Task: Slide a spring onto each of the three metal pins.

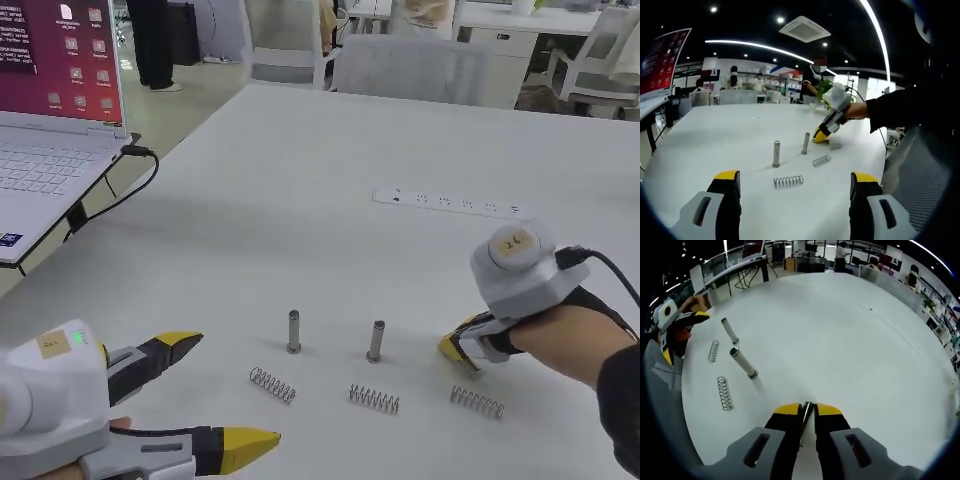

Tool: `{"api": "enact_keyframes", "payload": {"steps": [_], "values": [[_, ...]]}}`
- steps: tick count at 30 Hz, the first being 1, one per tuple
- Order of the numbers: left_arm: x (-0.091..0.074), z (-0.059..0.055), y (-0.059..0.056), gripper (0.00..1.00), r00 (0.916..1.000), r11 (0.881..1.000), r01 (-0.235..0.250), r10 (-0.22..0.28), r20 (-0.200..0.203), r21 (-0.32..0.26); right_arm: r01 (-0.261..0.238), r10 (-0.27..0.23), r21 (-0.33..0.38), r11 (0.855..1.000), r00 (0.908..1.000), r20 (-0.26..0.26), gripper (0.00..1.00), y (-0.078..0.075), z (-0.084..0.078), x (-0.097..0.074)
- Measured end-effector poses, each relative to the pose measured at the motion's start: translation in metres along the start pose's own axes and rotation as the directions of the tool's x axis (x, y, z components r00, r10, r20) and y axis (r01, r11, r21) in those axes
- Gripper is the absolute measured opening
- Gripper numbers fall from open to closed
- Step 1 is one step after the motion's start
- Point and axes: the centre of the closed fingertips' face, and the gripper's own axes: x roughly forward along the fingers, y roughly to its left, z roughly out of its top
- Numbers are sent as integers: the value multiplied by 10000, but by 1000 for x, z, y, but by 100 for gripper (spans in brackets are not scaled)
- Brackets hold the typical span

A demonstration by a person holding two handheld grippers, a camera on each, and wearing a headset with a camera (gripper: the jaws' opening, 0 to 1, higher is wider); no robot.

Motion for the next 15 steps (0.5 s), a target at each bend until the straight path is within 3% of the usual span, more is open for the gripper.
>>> {"api": "enact_keyframes", "payload": {"steps": [15], "values": [[0,1,-1,87,10000,10000,25,-25,0,0,-19,29,611,9981,9999,-168,6,-5,0,1]]}}
